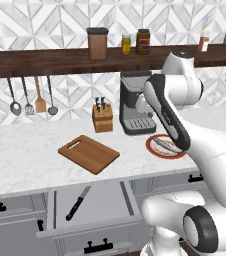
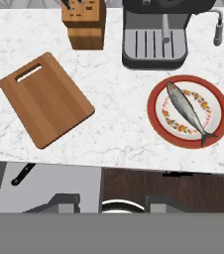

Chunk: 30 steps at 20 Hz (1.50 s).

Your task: Pick up the knife from the drawer and place it on the cutting board. Then place the meat from the plate to the cutting board.

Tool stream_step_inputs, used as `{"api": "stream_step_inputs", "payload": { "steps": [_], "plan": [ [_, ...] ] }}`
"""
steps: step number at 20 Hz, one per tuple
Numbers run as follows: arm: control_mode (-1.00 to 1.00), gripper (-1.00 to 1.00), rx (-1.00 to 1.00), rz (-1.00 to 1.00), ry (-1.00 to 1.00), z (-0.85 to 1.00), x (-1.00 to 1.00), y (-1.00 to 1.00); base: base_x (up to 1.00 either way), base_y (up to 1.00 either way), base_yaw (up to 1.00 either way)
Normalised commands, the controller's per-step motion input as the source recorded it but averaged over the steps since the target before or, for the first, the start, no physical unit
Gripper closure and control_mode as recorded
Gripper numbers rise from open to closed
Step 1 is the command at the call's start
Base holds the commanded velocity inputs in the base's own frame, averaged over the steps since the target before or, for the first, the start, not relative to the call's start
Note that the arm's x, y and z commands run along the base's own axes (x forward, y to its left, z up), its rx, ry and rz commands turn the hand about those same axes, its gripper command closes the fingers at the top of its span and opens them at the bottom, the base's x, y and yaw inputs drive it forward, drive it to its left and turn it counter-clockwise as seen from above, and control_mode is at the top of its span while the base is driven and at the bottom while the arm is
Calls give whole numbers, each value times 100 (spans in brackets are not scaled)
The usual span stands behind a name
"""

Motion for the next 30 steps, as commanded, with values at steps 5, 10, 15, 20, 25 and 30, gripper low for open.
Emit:
{"api": "stream_step_inputs", "payload": {
  "steps": [5,10,15,20,25,30],
  "plan": [
    [-100,-100,0,0,0,-1,-40,0,0,0,0],
    [-100,-100,0,0,-1,-10,-72,0,0,0,0],
    [-100,-100,0,0,-6,-12,-69,0,0,0,0],
    [-100,-100,0,0,-8,-6,-55,5,0,0,0],
    [-100,-100,0,0,-25,0,-32,6,0,0,0],
    [-100,-100,0,0,-22,0,-35,0,0,0,0]
  ]
}}
